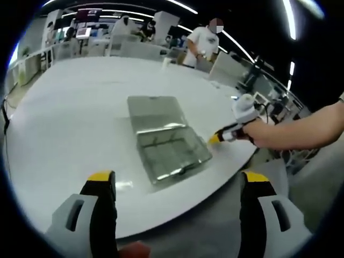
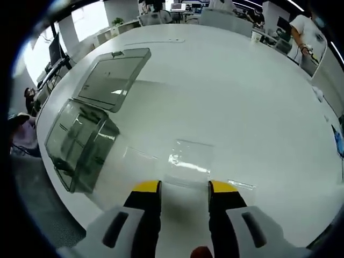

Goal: Insert the divider into the dual guide fixture by aligning both edges with the guide slots and pushing it downward to the bottom, including one-sided entry, uneven engagement, binding, and posture correction.

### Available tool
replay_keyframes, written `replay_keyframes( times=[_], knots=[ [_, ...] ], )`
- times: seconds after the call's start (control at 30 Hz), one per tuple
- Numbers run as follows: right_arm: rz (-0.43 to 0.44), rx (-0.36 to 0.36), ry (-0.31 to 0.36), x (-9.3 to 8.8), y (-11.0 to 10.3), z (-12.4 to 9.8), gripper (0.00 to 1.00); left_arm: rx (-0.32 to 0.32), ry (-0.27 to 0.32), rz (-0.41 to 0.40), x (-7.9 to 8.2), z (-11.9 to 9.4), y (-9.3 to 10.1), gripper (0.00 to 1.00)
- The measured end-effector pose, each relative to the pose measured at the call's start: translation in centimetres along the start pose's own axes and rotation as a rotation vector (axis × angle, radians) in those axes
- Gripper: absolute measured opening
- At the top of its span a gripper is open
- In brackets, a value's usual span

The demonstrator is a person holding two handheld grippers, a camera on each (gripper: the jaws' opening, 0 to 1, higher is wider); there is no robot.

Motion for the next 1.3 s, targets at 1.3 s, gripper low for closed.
replay_keyframes(
  times=[1.3],
  knots=[
    [-0.125,0.089,-0.129,1.3,0.4,0.9,0.29,-0.034,-0.016,0.041,0.3,0.2,0.7,0.94]
  ],
)
Point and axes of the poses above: the point that each gripper's makers call its tool centre point, and the gripper's own axes: z roughly forward along the fingers, y roughly to its right, x roughly out of its top, the point moved 9 cm from there along -z, roughly backward along the fingers, and after that the axes turned 11 degrees about y, right-handed, at the moved point
